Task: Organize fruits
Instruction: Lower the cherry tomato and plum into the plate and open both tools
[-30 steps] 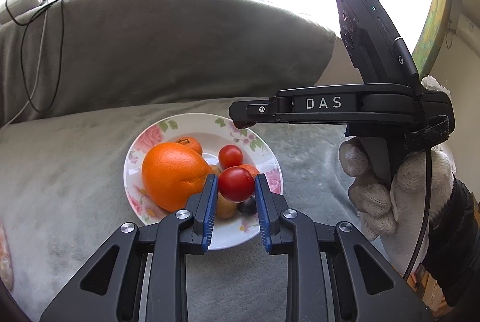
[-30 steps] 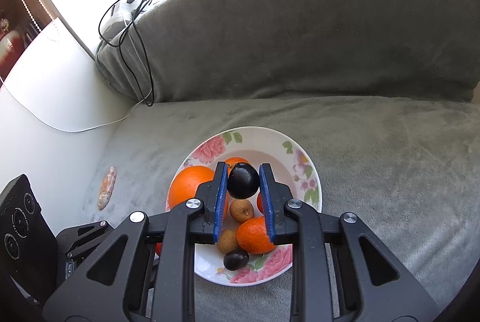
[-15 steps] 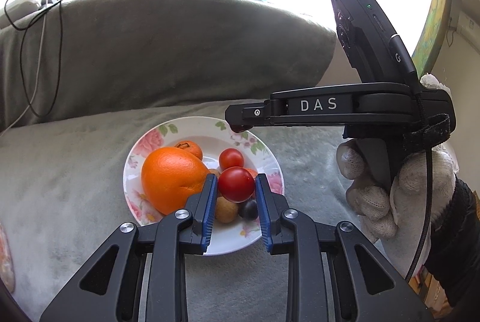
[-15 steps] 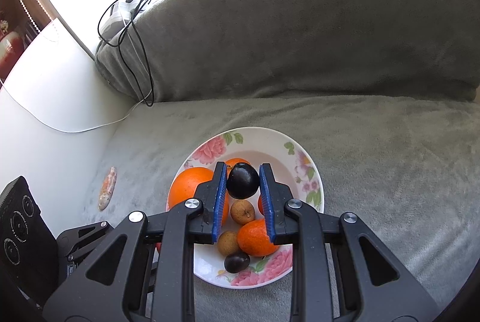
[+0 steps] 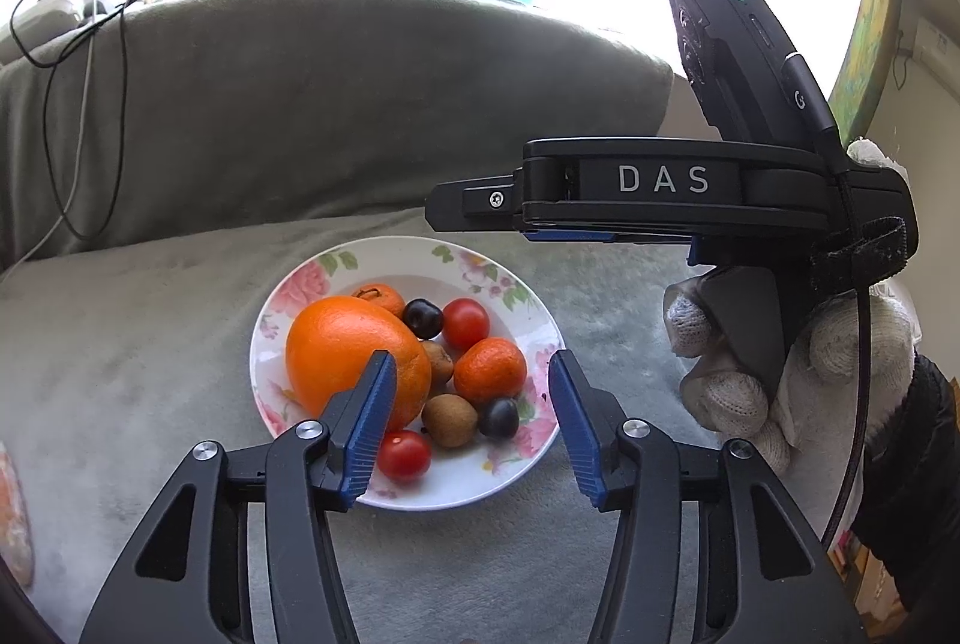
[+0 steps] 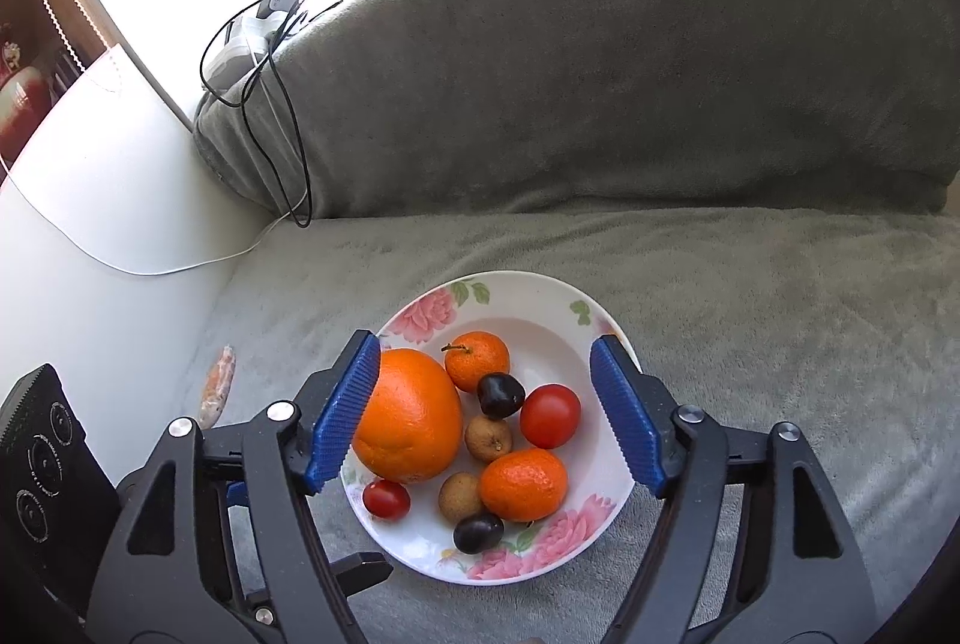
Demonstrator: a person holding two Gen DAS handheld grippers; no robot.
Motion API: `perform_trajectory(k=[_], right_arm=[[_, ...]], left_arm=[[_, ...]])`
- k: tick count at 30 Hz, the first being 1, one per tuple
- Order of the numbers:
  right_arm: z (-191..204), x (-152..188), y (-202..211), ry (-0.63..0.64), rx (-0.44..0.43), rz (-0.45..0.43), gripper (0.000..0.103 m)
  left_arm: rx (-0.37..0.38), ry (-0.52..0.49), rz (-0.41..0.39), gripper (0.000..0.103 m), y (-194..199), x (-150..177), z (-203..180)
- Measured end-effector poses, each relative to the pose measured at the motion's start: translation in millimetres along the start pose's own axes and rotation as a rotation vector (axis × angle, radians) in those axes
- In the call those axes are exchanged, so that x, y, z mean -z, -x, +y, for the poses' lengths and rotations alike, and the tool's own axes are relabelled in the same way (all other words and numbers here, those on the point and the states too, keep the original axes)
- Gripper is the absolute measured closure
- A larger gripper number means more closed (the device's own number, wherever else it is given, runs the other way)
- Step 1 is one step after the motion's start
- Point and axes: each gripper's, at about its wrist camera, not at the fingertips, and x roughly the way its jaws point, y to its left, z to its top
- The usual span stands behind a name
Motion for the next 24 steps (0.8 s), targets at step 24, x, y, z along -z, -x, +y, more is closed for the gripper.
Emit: perform_trajectory(k=[24], right_arm=[[3.9, 0.0, 7.7, -0.017, -0.002, -0.023, 0.005]], left_arm=[[-0.042, 0.039, -0.014, 0.021, 6.2, -0.4, 6.4]])
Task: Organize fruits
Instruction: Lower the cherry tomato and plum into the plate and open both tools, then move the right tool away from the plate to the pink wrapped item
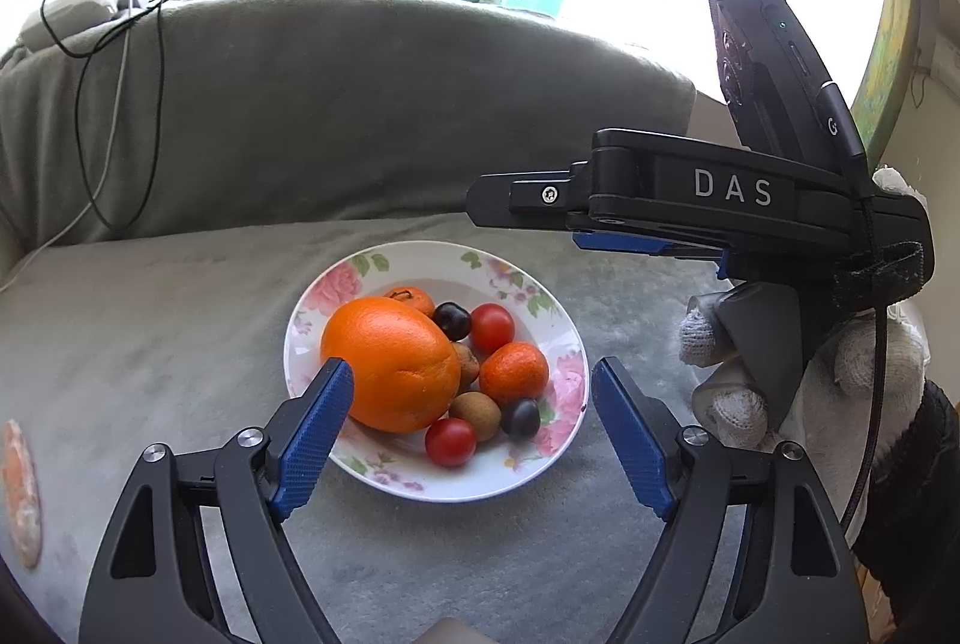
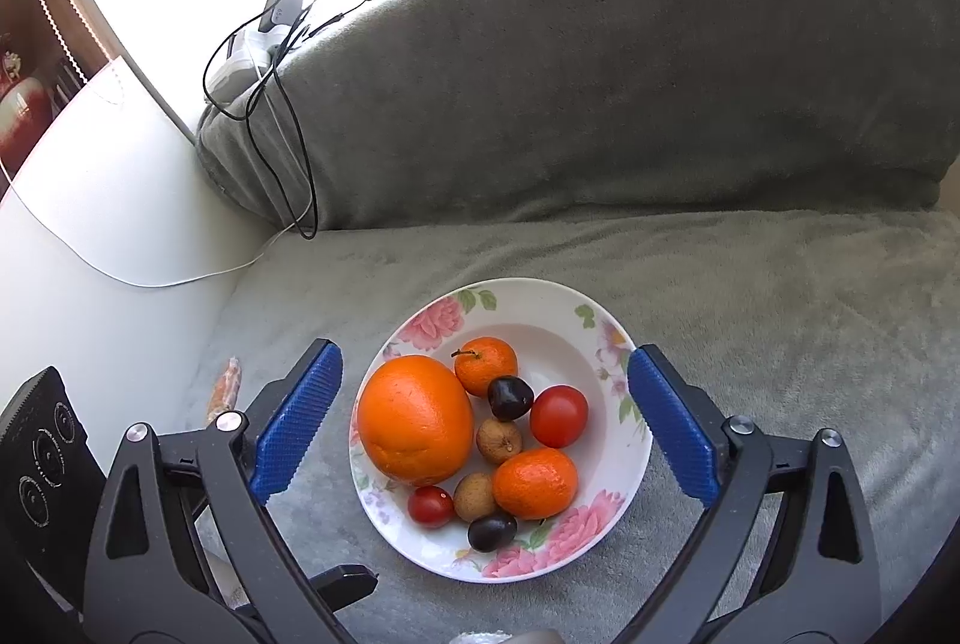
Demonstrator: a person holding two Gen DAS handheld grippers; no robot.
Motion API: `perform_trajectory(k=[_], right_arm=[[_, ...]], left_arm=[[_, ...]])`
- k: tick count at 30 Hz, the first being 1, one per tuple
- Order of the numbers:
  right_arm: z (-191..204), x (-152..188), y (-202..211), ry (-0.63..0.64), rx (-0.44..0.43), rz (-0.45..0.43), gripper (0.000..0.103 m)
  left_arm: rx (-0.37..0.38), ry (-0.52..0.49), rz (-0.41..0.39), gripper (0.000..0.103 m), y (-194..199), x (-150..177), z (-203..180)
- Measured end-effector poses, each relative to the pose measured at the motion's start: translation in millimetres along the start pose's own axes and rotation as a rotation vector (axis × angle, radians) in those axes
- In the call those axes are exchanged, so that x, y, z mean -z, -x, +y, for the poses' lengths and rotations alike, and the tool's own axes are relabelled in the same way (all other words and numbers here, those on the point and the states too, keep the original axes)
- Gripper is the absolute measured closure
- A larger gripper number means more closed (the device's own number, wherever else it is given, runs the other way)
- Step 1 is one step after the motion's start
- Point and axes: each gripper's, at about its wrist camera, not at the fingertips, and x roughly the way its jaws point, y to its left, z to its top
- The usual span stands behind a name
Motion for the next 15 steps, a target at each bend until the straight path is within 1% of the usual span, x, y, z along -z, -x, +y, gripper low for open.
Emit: perform_trajectory(k=[7, 15], right_arm=[[6.4, 0.9, 5.7, 0.002, 0.002, -0.014, 0.005], [23.6, 3.1, 14.4, 0.027, -0.005, -0.039, 0.005]], left_arm=[[-0.002, 0.002, -0.012, 0.021, 6.8, 1.1, 1.4], [-0.007, 0.018, -0.040, 0.021, 23.3, 3.6, 9.4]])
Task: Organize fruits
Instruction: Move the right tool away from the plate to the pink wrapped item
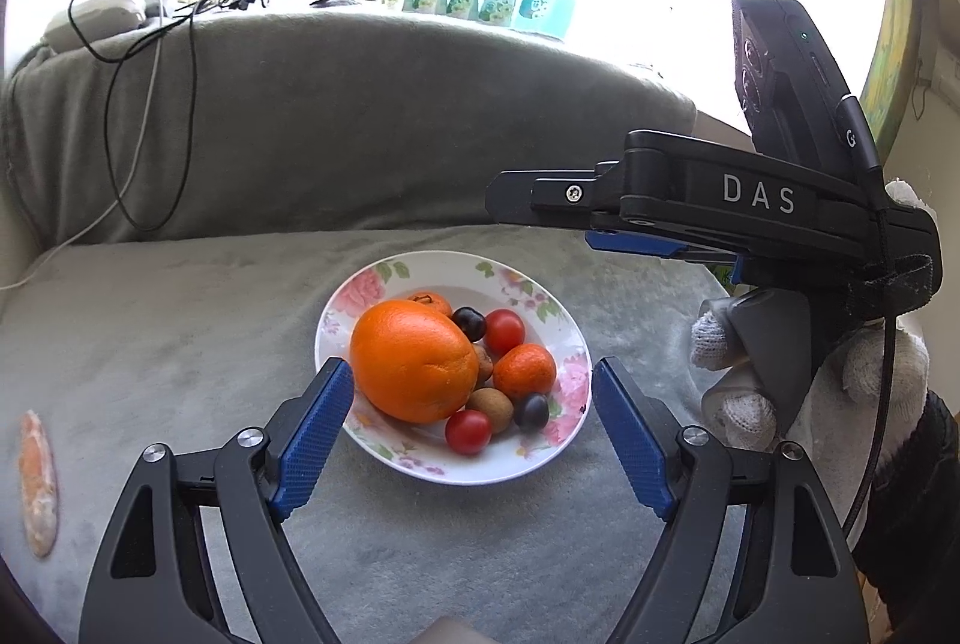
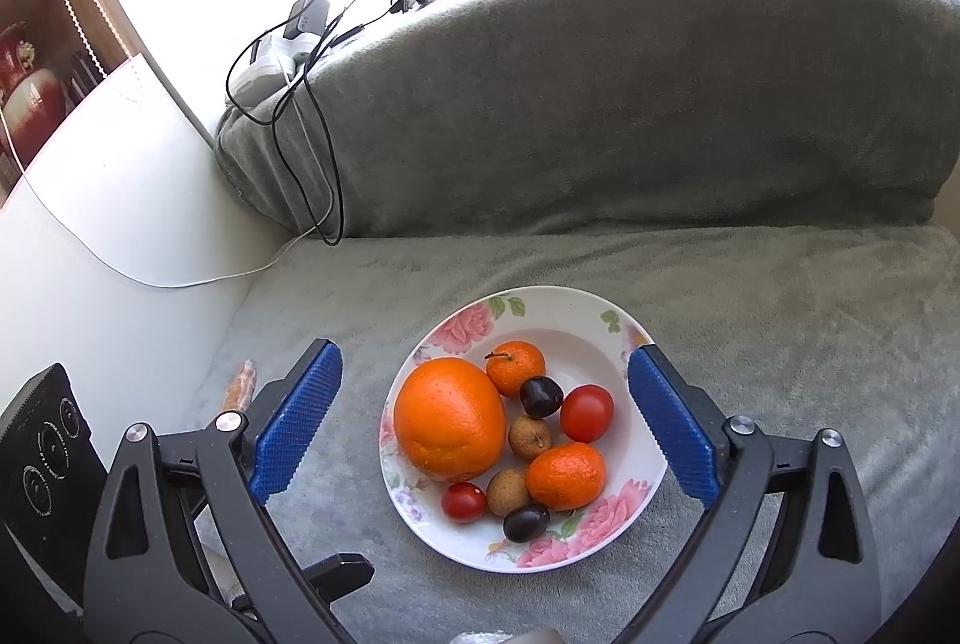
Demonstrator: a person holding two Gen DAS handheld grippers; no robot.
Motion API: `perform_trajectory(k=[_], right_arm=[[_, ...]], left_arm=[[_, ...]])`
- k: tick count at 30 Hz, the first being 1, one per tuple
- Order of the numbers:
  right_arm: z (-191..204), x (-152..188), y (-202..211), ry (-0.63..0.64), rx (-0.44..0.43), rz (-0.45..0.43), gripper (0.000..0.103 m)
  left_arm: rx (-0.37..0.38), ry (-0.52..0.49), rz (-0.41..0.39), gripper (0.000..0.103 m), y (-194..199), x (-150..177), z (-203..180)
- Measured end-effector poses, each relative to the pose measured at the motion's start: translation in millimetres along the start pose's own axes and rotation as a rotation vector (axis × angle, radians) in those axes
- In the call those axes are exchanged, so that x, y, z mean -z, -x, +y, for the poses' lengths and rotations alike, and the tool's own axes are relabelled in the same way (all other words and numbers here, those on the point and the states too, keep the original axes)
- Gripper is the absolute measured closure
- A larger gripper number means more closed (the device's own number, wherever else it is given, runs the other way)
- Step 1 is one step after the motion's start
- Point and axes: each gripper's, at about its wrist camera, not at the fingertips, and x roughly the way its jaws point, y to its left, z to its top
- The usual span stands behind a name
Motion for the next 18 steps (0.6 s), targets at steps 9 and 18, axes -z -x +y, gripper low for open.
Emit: perform_trajectory(k=[9, 18], right_arm=[[28.4, 2.1, -0.5, 0.031, -0.038, -0.009, 0.005], [66.9, 3.9, -9.1, 0.090, -0.085, 0.009, 0.005]], left_arm=[[-0.032, 0.023, -0.043, 0.021, 23.7, 6.2, 19.2], [-0.074, 0.067, -0.074, 0.021, 46.9, 15.6, 47.8]])
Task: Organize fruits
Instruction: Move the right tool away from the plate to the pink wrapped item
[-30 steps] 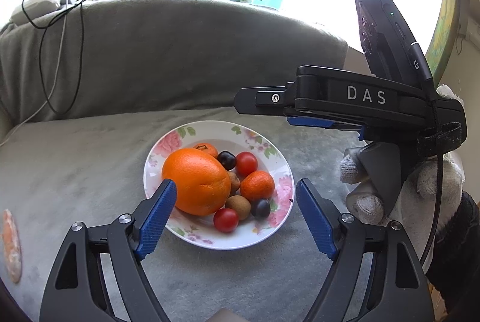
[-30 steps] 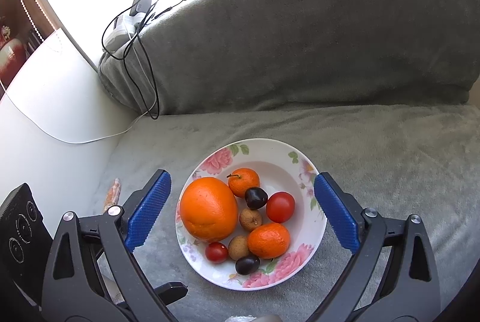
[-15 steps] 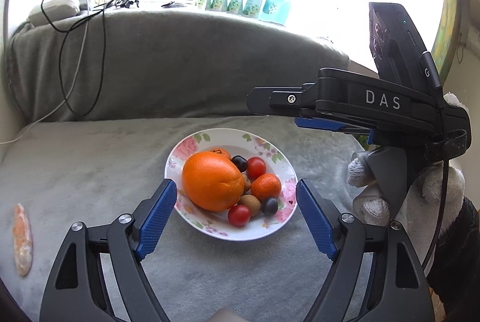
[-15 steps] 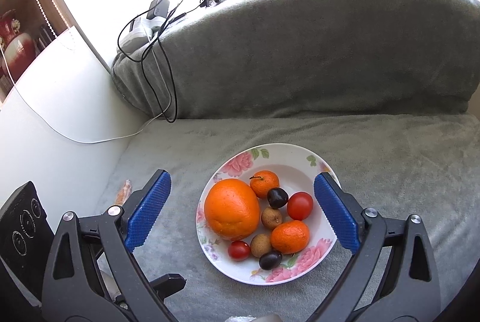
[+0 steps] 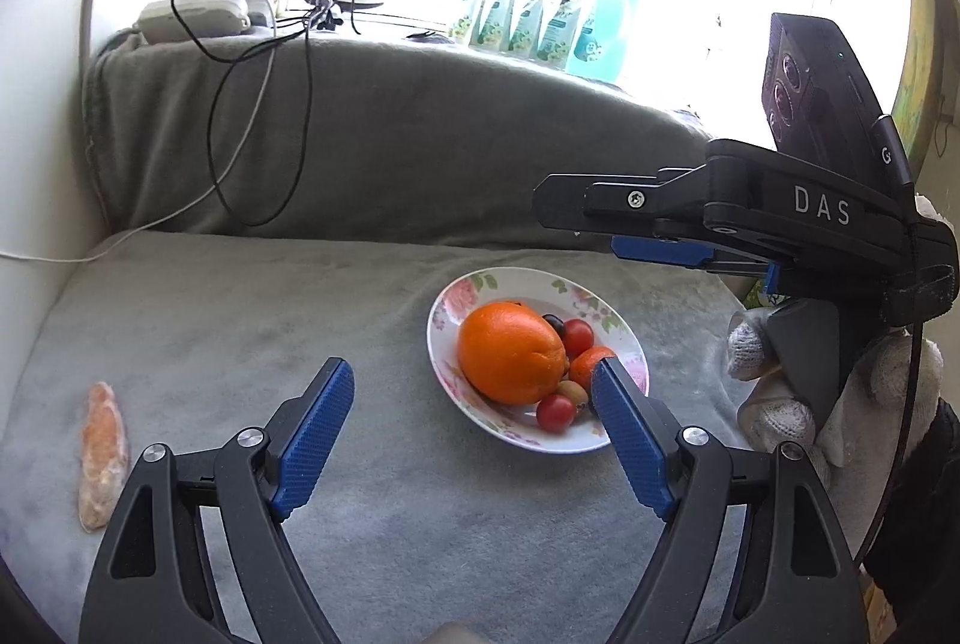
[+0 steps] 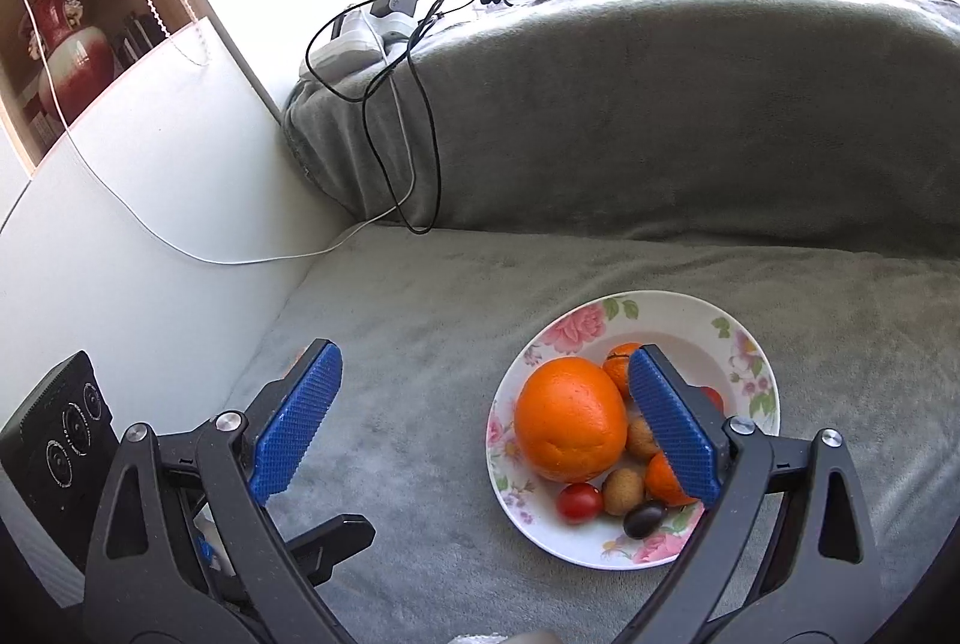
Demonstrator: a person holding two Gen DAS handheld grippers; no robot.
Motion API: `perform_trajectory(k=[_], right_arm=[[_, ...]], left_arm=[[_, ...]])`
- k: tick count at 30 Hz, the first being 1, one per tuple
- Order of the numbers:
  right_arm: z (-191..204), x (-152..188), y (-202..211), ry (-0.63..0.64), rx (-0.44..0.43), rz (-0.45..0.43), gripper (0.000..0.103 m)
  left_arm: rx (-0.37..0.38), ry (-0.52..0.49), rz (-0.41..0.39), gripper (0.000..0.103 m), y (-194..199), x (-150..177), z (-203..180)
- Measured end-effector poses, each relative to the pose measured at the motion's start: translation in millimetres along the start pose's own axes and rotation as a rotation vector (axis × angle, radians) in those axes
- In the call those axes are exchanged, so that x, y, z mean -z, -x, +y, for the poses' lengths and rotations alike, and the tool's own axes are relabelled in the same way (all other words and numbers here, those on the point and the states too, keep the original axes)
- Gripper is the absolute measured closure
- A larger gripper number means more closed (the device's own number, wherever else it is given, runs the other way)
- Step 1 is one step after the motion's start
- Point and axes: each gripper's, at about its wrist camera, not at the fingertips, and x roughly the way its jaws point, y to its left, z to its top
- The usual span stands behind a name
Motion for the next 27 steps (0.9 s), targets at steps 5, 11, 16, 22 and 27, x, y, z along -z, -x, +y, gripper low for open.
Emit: perform_trajectory(k=[5, 11, 16, 22, 27], right_arm=[[20.9, 0.4, -9.7, 0.025, -0.031, 0.016, 0.005], [44.4, 0.8, -28.0, 0.056, -0.063, 0.046, 0.005], [63.6, 2.2, -44.7, 0.082, -0.093, 0.076, 0.005], [89.4, 5.6, -67.7, 0.114, -0.118, 0.114, 0.005], [111.7, 11.6, -87.7, 0.139, -0.131, 0.151, 0.005]], left_arm=[[-0.033, 0.039, -0.004, 0.021, 11.7, 7.5, 23.0], [-0.079, 0.093, -0.011, 0.021, 29.4, 18.1, 53.0], [-0.132, 0.131, -0.019, 0.021, 47.4, 29.0, 79.1], [-0.186, 0.187, -0.017, 0.021, 67.2, 47.3, 108.2], [-0.230, 0.232, 0.001, 0.021, 78.2, 68.3, 128.7]])
